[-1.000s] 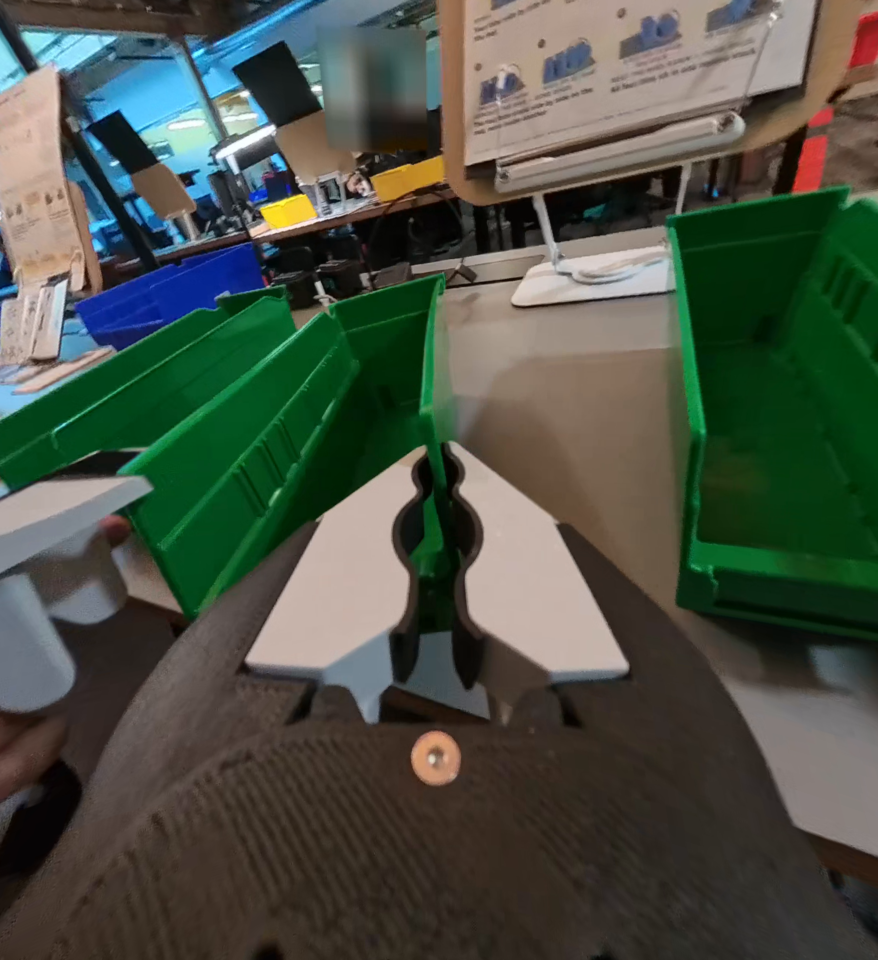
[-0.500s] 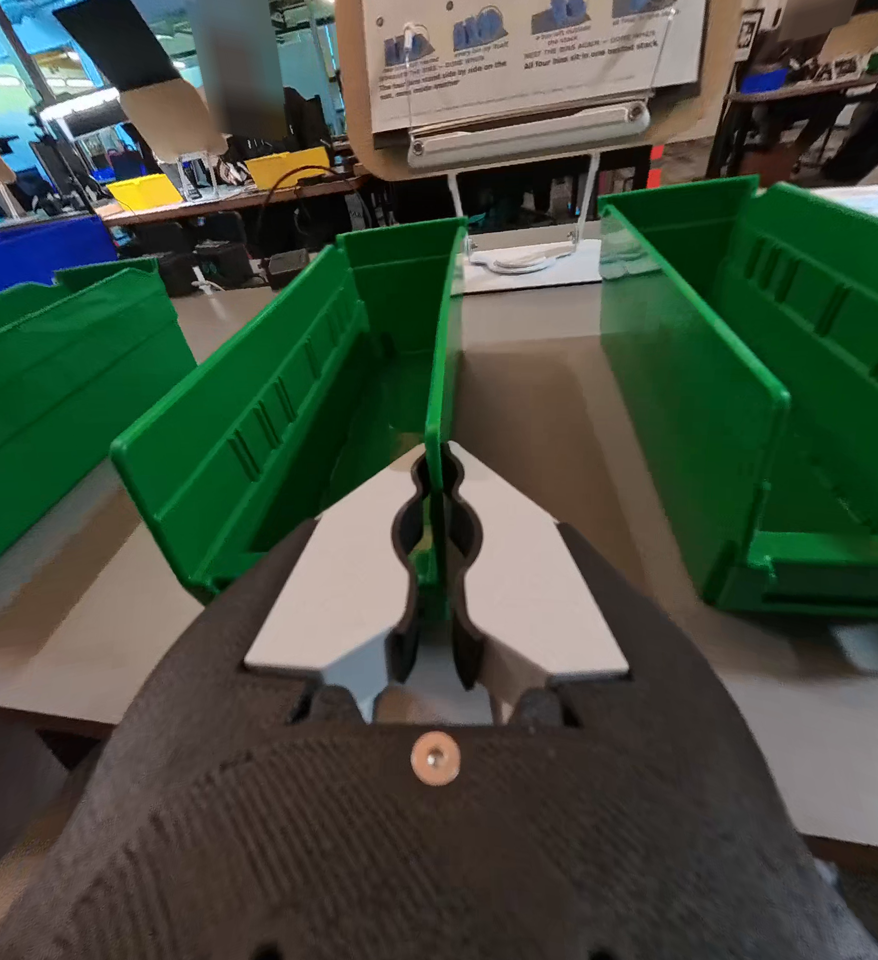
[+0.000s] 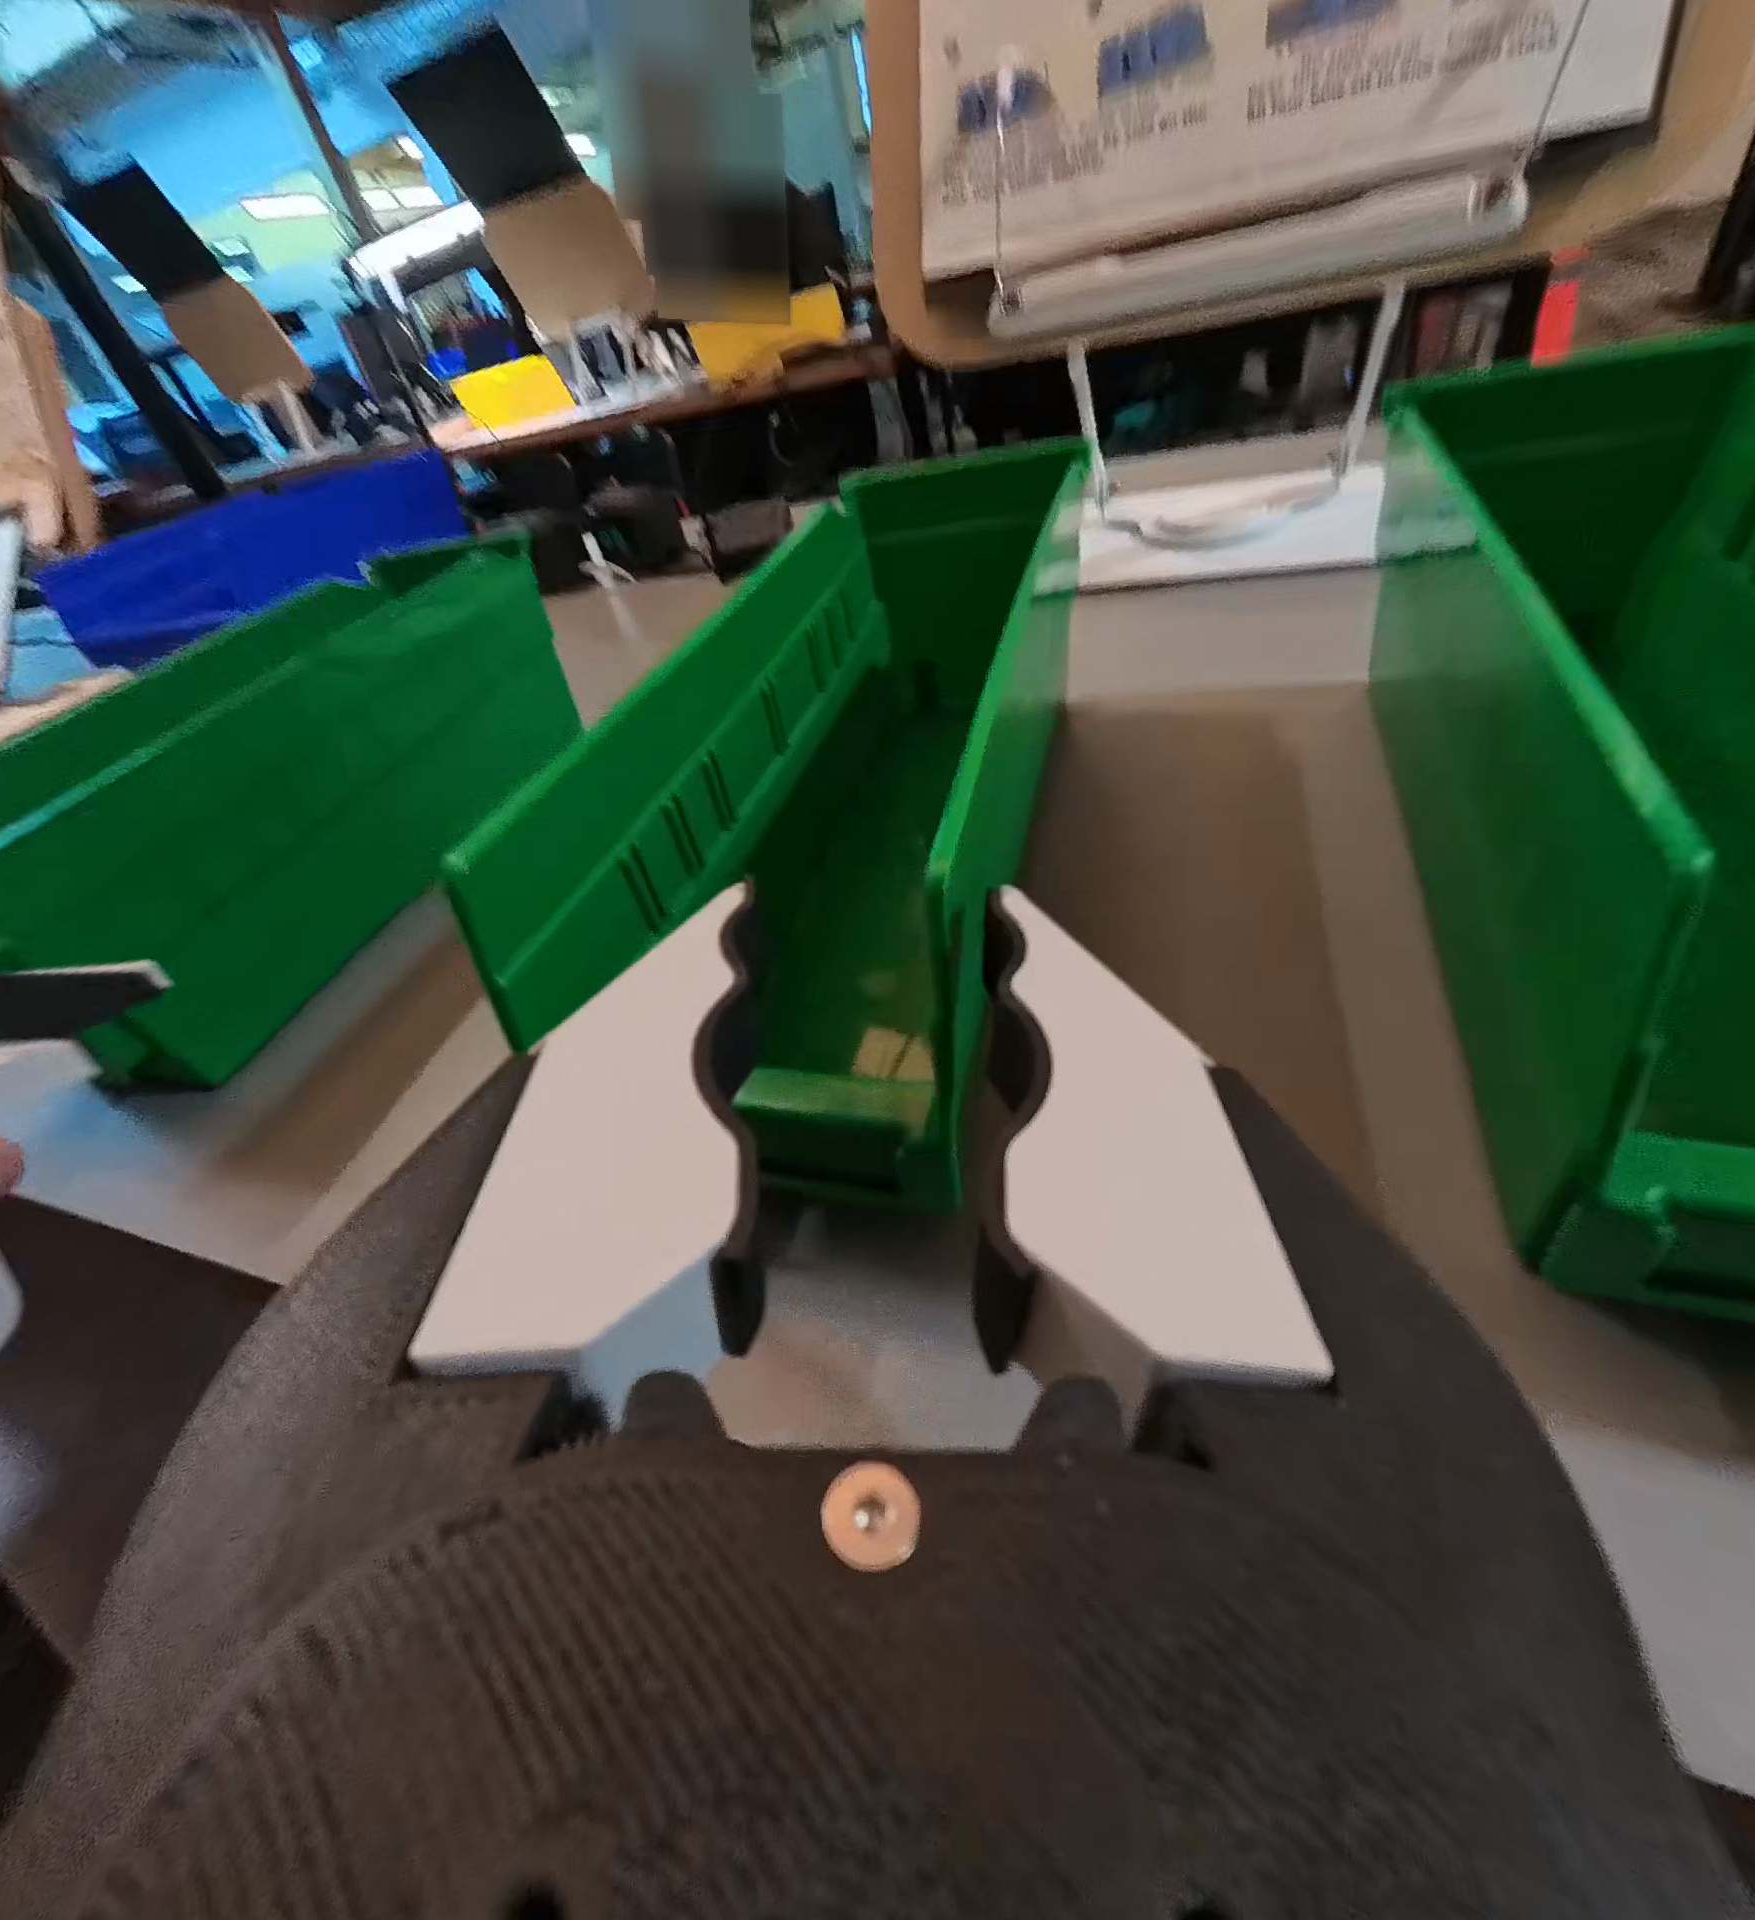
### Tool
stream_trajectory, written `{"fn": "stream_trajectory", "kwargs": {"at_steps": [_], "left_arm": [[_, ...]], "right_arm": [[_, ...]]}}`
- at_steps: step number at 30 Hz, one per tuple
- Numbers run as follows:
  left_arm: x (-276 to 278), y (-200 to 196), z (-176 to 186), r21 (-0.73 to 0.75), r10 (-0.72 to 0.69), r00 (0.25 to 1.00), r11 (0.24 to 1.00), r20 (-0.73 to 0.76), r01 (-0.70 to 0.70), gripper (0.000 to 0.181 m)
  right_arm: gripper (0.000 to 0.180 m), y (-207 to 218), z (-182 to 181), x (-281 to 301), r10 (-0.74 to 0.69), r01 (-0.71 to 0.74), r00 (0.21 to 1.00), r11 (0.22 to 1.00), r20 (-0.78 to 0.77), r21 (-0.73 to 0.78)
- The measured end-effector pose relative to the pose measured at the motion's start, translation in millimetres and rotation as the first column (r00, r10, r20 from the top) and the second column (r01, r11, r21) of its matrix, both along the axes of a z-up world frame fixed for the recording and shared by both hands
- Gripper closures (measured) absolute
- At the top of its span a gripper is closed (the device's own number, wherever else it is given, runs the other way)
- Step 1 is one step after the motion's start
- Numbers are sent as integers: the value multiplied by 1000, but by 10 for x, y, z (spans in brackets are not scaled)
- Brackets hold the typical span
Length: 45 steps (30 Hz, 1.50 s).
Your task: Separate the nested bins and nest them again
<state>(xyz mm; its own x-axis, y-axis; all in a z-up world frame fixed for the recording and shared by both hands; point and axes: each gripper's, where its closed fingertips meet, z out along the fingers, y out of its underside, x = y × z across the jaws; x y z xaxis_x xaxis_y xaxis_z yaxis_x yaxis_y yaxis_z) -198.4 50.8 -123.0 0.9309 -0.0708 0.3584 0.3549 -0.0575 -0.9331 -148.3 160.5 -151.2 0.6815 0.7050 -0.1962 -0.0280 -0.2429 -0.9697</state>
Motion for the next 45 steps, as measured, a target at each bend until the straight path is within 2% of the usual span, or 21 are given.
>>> {"fn": "stream_trajectory", "kwargs": {"at_steps": [2, 6, 9, 12, 14, 17, 20, 22, 25, 29, 35, 38, 43, 45], "left_arm": [[41, 4, 47, 23, -5, 999, 1000, -34, 6, 134], [184, 48, 138, 72, -34, 995, 997, -95, 40, 134], [358, 99, 203, 107, -81, 988, 990, -130, 95, 135], [563, 156, 236, 129, -145, 977, 978, -154, 165, 135], [695, 196, 236, 133, -193, 968, 968, -161, 215, 135], [857, 258, 177, 111, -263, 952, 953, -158, 282, 137], [952, 292, 111, 88, -315, 939, 940, -139, 329, 137], [973, 301, 60, 65, -336, 934, 936, -125, 345, 137], [951, 298, -11, 32, -355, 932, 933, -76, 358, 137], [846, 262, -49, 15, -348, 937, 937, -37, 348, 139], [694, 210, -83, 3, -306, 951, 952, -40, 306, 141], [675, 191, -110, -7, -305, 952, 952, -26, 305, 142], [673, 171, -150, -21, -306, 951, 952, -41, 306, 143], [675, 173, -151, -21, -308, 951, 951, -40, 307, 143]], "right_arm": [[131, -48, 221, 71, 25, -22, 999, 997, -47, 77], [133, -55, 735, 383, 13, 29, 991, 953, -135, 302], [135, 79, 1100, 867, -78, 161, 977, 878, -198, 451], [136, 454, 1229, 1621, -244, 352, 926, 834, -289, 425], [131, 770, 1150, 2223, -375, 476, 871, 804, -317, 357], [128, 1195, 844, 3067, -556, 612, 788, 755, -263, 237], [116, 1489, 425, 3517, -605, 617, 775, 787, -186, 11], [116, 1601, 245, 3680, -614, 608, 768, 788, -183, -93], [123, 1745, 42, 3652, -554, 526, 815, 831, -172, -183], [116, 1888, -146, 3470, -496, 427, 844, 852, -203, -303], [121, 2065, -83, 3478, -517, 497, 850, 850, -103, -173], [119, 2114, -214, 3358, -475, 449, 875, 869, -94, -210], [133, 2150, -242, 3371, -491, 437, 858, 853, -154, -284], [148, 2132, -247, 3379, -484, 421, 858, 854, -171, -305]]}}
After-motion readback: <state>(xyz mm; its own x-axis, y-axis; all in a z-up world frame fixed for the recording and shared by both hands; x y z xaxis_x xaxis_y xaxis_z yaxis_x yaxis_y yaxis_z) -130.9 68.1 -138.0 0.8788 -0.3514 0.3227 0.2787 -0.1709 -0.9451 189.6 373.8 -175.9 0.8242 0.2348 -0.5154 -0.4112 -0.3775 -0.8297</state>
